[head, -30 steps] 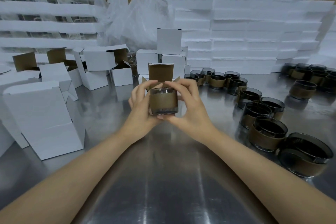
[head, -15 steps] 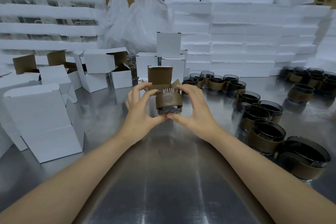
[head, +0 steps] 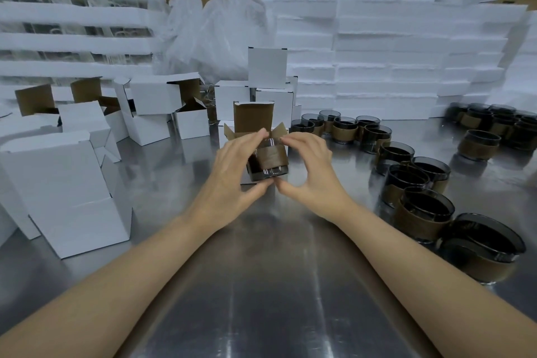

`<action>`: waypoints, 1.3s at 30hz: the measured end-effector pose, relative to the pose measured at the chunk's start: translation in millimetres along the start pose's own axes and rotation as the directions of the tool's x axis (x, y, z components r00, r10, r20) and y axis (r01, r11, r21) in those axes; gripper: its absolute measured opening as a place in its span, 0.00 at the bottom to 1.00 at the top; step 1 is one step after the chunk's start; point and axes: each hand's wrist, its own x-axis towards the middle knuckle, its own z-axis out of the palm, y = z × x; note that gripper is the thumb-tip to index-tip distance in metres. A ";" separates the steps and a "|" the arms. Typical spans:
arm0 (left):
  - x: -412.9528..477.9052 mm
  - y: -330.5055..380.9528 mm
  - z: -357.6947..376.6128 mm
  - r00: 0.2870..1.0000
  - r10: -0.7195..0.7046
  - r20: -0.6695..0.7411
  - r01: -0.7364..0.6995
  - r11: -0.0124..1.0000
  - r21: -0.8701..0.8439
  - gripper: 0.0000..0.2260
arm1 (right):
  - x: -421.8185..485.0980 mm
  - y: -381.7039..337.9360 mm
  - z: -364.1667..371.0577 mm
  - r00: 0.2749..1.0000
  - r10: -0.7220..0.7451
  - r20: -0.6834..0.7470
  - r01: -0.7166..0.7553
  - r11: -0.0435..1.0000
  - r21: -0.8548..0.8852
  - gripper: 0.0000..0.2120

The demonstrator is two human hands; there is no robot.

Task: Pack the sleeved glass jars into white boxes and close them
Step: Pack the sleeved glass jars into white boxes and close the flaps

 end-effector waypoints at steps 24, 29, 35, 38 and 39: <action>2.5 6.5 -0.4 0.984 -0.164 0.068 0.174 0.963 -0.204 0.35 | -0.7 -14.6 -7.3 0.959 0.282 0.019 -0.281 0.944 0.170 0.24; 2.5 5.1 -0.6 0.971 -0.227 0.078 0.240 0.926 -0.292 0.33 | -0.9 -16.7 -3.9 0.955 0.296 0.018 -0.295 0.938 0.182 0.17; 2.9 4.9 2.5 0.935 -0.344 0.082 0.345 0.833 -0.433 0.31 | 0.4 -15.4 -7.5 0.984 0.178 0.005 -0.169 0.926 0.337 0.20; 1.6 4.0 2.8 0.951 -0.305 0.058 0.301 0.861 -0.410 0.34 | 0.8 -11.5 -7.0 0.988 0.152 0.010 -0.144 0.912 0.384 0.19; 1.2 3.2 2.7 0.954 -0.295 0.054 0.292 0.870 -0.398 0.34 | 0.3 -11.2 -6.6 0.992 0.125 0.031 -0.128 0.918 0.374 0.19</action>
